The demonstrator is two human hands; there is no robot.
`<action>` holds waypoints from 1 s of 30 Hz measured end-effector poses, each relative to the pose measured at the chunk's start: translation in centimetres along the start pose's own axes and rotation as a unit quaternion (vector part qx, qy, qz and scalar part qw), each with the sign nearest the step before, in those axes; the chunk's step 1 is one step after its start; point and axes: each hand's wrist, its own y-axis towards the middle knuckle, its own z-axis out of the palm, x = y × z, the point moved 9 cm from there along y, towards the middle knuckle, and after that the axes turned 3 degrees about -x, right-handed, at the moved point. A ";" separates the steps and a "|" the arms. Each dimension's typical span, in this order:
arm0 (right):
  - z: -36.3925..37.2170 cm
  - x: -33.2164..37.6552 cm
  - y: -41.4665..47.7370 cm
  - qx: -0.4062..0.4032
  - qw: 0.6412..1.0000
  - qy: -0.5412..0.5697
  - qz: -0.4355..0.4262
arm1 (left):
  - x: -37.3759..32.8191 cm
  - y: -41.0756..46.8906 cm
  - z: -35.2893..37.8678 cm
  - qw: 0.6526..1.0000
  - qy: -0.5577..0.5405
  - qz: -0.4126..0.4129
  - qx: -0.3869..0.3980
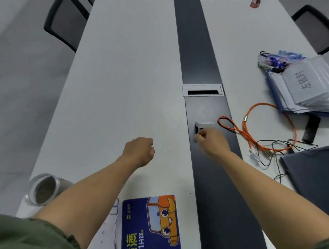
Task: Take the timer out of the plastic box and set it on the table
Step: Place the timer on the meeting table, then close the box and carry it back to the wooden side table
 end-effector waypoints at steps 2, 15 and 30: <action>-0.6 2.3 -1.3 -0.007 0.998 -0.038 -0.041 | 0.6 -1.6 -2.1 1.000 0.008 0.005 -0.027; 1.7 20.2 -15.4 -0.084 0.934 -0.245 -0.247 | 11.4 -18.6 -15.3 0.983 0.063 -0.011 -0.174; 18.4 46.6 -37.0 -0.047 0.773 -0.287 -0.564 | 36.7 -46.9 -18.0 0.935 0.057 -0.267 -0.226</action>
